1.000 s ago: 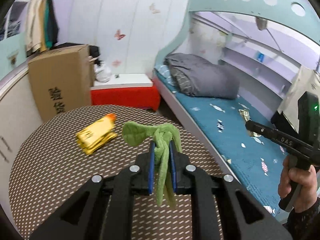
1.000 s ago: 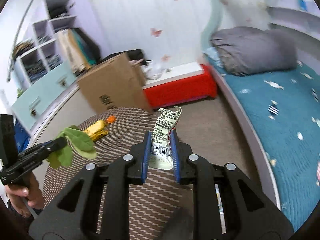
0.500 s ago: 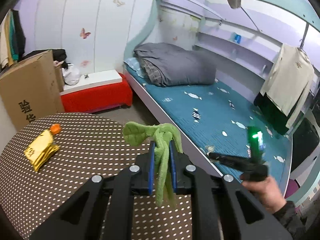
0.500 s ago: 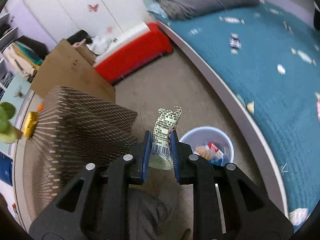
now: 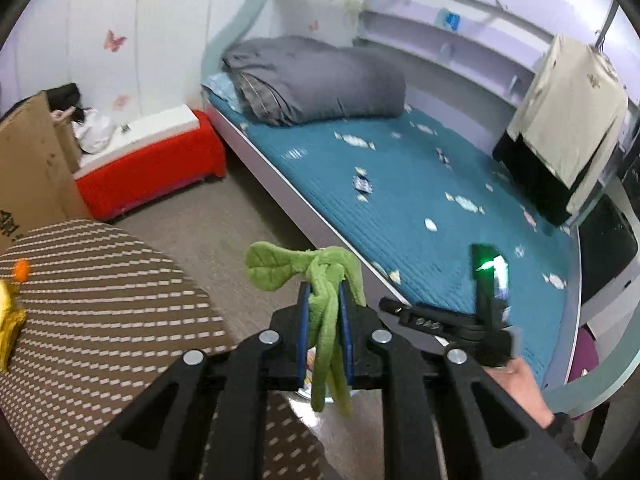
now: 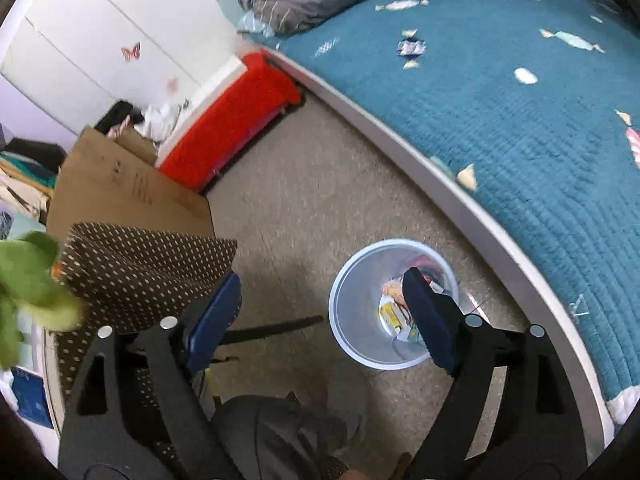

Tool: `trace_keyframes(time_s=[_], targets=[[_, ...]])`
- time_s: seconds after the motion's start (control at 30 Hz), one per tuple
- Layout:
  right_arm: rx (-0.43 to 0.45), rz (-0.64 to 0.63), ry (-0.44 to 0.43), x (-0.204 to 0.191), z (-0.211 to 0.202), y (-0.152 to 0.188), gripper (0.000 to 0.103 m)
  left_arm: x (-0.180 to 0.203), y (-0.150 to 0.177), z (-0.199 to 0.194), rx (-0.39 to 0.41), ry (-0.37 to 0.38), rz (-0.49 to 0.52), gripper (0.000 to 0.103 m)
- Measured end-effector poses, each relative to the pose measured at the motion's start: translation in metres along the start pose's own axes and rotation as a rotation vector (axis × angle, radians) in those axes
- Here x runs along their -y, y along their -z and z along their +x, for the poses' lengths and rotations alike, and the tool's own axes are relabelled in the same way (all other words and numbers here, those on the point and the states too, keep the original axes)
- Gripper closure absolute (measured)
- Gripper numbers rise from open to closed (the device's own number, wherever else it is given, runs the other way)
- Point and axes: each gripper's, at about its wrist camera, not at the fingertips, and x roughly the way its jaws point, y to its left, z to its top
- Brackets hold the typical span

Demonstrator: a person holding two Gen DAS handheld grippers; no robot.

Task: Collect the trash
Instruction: 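Carry the plush and wrapper to the wastebasket and open both tools to drop them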

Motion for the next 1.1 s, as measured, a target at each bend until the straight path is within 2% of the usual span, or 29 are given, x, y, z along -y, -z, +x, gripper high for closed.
trace_keyframes(time_s=[0.17,0.37,0.47,0.53,0.6,0.63,0.8,1.1], targets=[[0.075,0.022,-0.013,0.010,-0.037,-0.005,0.016,0.018,0.000,0.057,-0.122,0.031,0.019,0.090],[0.119,0.026,-0.015,0.016,-0.061,-0.009,0.013,0.036,0.005,0.114,-0.251,0.052,0.038,0.089],[0.122,0.032,-0.015,0.017,-0.065,-0.009,0.012,0.042,0.002,0.128,-0.276,0.048,0.052,0.086],[0.126,0.035,-0.014,0.017,-0.067,-0.009,0.011,0.044,-0.003,0.132,-0.278,0.053,0.060,0.071],[0.129,0.040,-0.016,0.017,-0.069,-0.008,0.010,0.044,-0.008,0.135,-0.268,0.030,0.063,0.018],[0.130,0.040,-0.017,0.016,-0.069,-0.008,0.009,0.043,-0.011,0.136,-0.254,0.015,0.060,0.013],[0.131,0.027,-0.013,0.013,-0.071,-0.007,0.006,0.029,-0.018,0.137,-0.272,-0.025,0.009,0.012],[0.140,-0.010,0.011,-0.014,-0.082,0.000,0.006,0.020,-0.019,0.088,-0.166,-0.042,-0.003,0.011]])
